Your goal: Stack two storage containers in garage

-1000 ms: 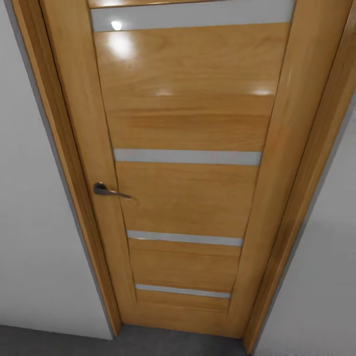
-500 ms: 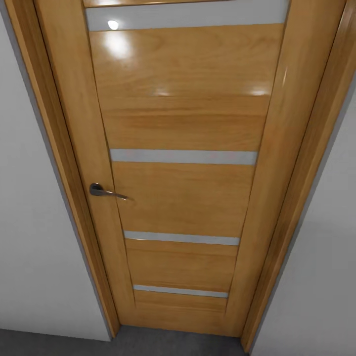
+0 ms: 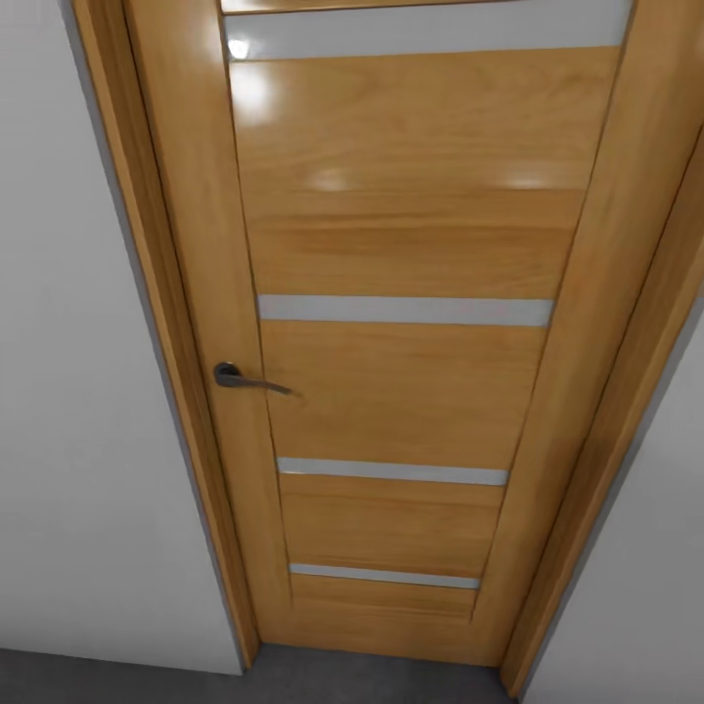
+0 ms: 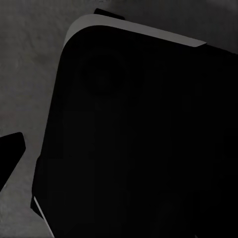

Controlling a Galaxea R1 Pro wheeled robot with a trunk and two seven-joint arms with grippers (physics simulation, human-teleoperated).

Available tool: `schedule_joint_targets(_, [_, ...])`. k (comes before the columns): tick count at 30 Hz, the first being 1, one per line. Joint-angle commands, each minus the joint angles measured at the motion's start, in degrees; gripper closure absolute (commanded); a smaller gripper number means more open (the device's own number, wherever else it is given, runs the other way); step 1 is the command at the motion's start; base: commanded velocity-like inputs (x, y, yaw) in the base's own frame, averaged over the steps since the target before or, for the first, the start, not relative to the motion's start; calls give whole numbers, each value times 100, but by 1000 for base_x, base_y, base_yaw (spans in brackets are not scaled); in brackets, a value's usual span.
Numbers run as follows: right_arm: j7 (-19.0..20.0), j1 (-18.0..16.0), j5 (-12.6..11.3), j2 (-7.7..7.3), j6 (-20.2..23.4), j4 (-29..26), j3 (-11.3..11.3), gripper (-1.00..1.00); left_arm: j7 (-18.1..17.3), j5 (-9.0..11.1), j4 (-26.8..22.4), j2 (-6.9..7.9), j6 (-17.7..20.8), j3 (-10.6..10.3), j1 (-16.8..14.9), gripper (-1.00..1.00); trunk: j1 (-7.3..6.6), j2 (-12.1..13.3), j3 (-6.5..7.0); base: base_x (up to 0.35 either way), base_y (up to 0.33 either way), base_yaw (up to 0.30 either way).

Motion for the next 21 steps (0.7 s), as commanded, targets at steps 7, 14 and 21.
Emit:
schedule_joint_targets(7, [-1, -1, -39, 23, -140, 0, 3, -100, 7, 31, -8, -4, -3, -1, 0, -100, 0, -3, -5, 0, 196, -14])
schedule_joint_targets(14, [-1, -1, -38, 29, -165, 1, 11, -100, 8, 32, -5, -7, -3, 6, 0, -100, 0, -3, -5, 0, 13, -211])
schedule_joint_targets(21, [-1, -1, -33, 28, -168, 0, 14, -100, 8, 34, -5, -1, -3, 8, 0, -100, 0, -3, -5, 0, 0, -247])
